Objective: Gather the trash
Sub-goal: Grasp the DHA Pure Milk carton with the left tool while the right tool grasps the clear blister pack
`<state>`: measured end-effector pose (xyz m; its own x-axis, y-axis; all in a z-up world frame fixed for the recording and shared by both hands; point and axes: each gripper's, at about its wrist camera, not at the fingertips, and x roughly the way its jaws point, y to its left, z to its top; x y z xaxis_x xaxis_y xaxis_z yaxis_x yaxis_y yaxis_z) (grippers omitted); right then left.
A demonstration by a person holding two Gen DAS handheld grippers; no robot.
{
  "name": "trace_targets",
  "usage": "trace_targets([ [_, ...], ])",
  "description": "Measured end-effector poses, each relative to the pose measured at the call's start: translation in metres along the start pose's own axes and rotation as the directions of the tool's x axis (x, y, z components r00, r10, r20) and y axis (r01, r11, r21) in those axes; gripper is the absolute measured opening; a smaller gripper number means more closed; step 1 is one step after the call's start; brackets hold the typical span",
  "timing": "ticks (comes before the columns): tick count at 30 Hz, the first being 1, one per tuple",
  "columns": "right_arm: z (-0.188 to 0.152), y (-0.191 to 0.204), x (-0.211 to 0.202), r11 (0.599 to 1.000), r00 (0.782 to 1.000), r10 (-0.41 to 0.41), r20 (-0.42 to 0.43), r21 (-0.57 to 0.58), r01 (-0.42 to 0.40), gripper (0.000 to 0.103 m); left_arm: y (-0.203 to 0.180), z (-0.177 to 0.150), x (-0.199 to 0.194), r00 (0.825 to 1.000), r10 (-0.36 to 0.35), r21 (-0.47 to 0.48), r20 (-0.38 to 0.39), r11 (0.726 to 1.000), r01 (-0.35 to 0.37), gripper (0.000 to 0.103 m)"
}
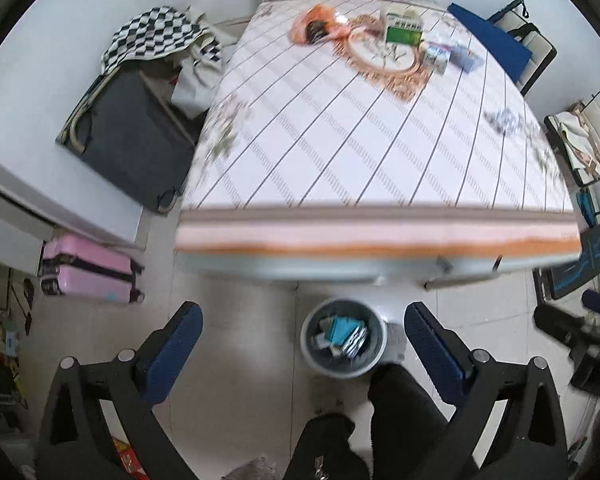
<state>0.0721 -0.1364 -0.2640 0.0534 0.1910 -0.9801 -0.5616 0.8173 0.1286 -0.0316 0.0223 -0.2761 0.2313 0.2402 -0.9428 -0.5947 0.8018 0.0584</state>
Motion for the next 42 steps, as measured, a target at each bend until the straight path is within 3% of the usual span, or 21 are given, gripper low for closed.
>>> trace_targets([
  [4,0.063,-0.041,-0.004,0.998,0.998,-0.067,0.019,-0.010,0.067,0.101,-0.032,0.040,0.015,1.000,0.025,0.007,-0.002,1.000,-0.025,0.103],
  [7,0.119,-0.079,0.012,0.995,0.995,-0.102,0.008,-0.010,0.102,0.101,-0.058,0.073,0.046,0.998,0.046,-0.002,-0.045,0.999,-0.046,0.103],
  [13,0.228,-0.143,0.086,0.993,0.991,-0.121,-0.061,-0.018,0.120,0.101,-0.106,0.136,0.121,0.979,0.067,-0.024,-0.194,0.997,-0.073,0.103],
  [18,0.294,-0.148,0.148,0.992,0.986,-0.103,-0.130,-0.090,0.092,0.101,-0.131,0.177,0.162,0.957,0.109,0.004,-0.267,0.994,-0.112,0.103],
  [24,0.328,-0.145,0.189,0.990,0.979,-0.099,-0.178,-0.117,0.079,0.098,-0.138,0.218,0.166,0.952,0.153,0.039,-0.264,0.988,-0.148,0.103],
  [27,0.334,-0.148,0.185,0.988,0.976,-0.136,-0.168,-0.098,0.121,0.077,-0.147,0.248,0.164,0.960,0.174,0.073,-0.221,0.984,-0.161,0.103],
  [28,0.337,-0.150,0.181,0.990,0.981,-0.120,-0.151,-0.090,0.107,0.070,-0.151,0.258,0.163,0.963,0.179,0.087,-0.204,0.983,-0.164,0.103],
  [32,0.352,-0.171,0.170,0.999,0.987,-0.012,-0.162,0.027,0.017,0.057,-0.181,0.304,0.162,0.977,0.169,0.172,-0.126,0.974,-0.146,0.103],
  [36,0.386,-0.203,0.158,0.984,0.993,0.023,-0.119,0.178,-0.002,0.058,-0.216,0.346,0.173,0.987,0.121,0.266,-0.106,0.960,-0.089,0.103],
  [42,0.425,-0.242,0.167,0.921,0.994,0.043,-0.102,0.389,0.000,0.058,-0.252,0.383,0.210,0.982,0.094,0.383,-0.165,0.923,-0.024,0.102],
])
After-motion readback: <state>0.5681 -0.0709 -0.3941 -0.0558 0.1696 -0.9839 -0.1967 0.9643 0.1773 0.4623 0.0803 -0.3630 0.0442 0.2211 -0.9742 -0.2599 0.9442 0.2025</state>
